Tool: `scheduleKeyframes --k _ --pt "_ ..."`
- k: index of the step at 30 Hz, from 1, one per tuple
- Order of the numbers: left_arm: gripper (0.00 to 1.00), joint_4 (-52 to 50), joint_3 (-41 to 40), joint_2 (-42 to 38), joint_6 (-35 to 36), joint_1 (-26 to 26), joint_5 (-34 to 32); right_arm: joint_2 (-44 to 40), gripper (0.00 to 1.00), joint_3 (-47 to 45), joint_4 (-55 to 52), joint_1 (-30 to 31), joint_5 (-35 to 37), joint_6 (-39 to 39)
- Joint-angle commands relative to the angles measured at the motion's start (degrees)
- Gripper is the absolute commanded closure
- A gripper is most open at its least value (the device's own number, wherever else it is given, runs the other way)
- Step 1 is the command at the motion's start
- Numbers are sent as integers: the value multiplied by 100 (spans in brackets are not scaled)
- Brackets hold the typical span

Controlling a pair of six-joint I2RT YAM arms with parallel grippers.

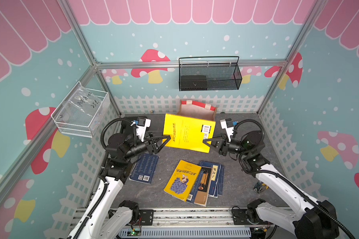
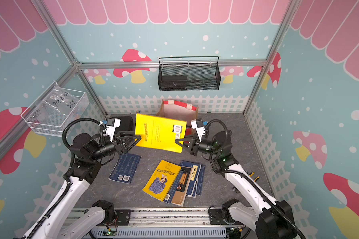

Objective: Put the books into the canvas bag
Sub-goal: Pick up the book from the book, then place the book in the canvas bag.

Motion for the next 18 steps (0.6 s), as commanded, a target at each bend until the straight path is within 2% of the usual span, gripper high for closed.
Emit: scheduleKeyframes --k 1,6,11,18 --pt "14 -1969 430 -84 1147 39 -1093 295 100 949 -1053 -404 543 7" --pt "13 -2734 547 -175 1651 40 -1784 1221 100 2053 -2128 -987 509 53" --pt "13 -2776 433 -258 1723 38 -1933 1878 100 2962 -3089 -1141 748 -153" --pt "13 -2777 427 -276 1719 6 -2071 2232 100 3179 -3634 -1128 983 -121"
